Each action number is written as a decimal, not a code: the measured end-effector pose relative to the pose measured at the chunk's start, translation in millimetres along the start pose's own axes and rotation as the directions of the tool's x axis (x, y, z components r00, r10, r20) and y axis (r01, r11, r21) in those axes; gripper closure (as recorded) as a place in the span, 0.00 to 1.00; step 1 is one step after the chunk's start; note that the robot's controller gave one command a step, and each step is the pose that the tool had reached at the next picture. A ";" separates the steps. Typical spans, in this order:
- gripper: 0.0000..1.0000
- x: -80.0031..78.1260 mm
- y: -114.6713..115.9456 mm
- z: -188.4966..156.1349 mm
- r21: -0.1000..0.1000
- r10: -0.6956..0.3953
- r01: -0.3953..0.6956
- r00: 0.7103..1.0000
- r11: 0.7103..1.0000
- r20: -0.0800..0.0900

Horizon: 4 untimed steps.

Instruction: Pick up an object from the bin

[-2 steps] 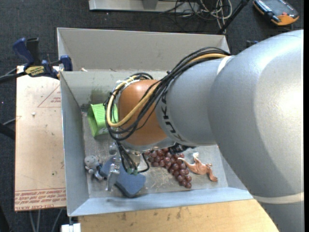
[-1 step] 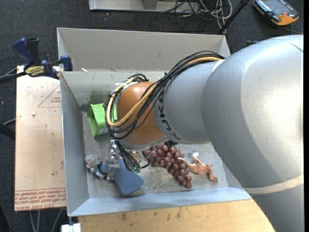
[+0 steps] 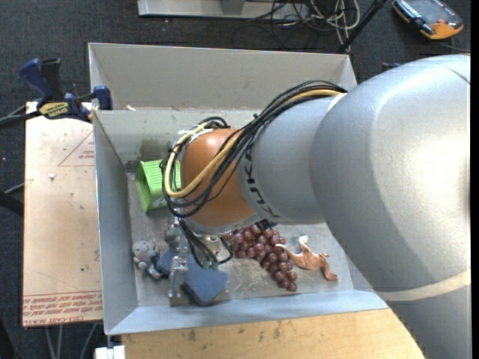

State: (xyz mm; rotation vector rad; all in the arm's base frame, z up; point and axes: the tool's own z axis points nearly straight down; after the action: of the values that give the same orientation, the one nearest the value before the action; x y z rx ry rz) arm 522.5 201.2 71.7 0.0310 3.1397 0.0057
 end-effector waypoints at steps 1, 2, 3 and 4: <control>1.00 -3.5 -0.3 -2.1 -0.003 0.003 -0.003 1.000 1.000 0.011; 1.00 -3.5 -0.3 -2.1 -0.003 0.003 -0.003 1.000 1.000 0.011; 1.00 0.6 -2.2 -32.2 0.004 0.010 -0.010 1.000 1.000 -0.006; 1.00 -2.0 1.9 -113.2 0.002 -0.014 0.014 1.000 1.000 0.000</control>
Offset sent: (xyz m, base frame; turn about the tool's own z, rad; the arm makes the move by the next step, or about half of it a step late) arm 0.0000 0.0000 0.0000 0.0000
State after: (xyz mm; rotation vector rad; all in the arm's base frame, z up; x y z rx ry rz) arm 524.4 202.7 184.9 0.0094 3.1400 0.0023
